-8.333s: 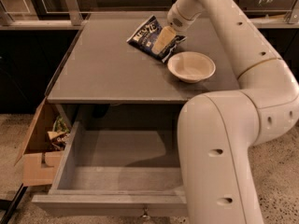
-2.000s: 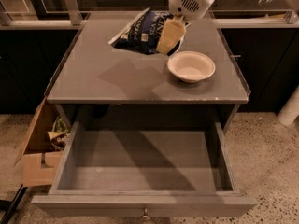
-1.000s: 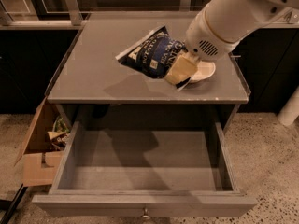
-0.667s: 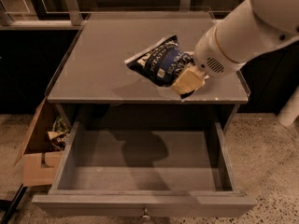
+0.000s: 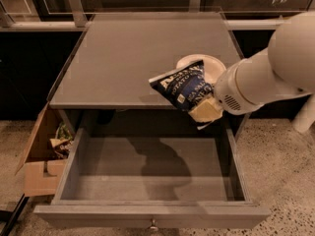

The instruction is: Place blue chip bag into top drawer

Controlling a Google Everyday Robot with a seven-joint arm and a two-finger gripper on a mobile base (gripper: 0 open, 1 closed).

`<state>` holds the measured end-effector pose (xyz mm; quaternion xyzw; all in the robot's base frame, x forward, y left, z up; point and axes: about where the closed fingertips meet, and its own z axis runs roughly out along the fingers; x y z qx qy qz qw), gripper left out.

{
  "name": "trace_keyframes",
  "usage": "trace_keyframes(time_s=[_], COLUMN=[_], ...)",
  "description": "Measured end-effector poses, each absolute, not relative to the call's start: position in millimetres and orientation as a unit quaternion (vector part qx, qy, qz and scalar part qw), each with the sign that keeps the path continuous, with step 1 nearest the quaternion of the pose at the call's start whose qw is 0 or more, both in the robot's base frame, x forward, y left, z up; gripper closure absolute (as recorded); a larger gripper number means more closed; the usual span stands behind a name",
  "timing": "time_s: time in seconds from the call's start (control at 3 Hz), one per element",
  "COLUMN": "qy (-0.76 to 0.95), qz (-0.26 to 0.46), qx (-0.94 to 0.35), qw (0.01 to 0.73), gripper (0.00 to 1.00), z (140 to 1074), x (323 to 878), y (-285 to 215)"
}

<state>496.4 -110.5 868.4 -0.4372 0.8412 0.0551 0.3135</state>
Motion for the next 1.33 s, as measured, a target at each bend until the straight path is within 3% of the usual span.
trace_keyframes(time_s=[0.67, 1.33], qy=[0.881, 0.881], qz=[0.071, 0.061], qx=[-0.368, -0.367], qw=[0.290, 0.293], gripper=[1.00, 1.00], z=[805, 800], x=[468, 467], y=[-125, -122])
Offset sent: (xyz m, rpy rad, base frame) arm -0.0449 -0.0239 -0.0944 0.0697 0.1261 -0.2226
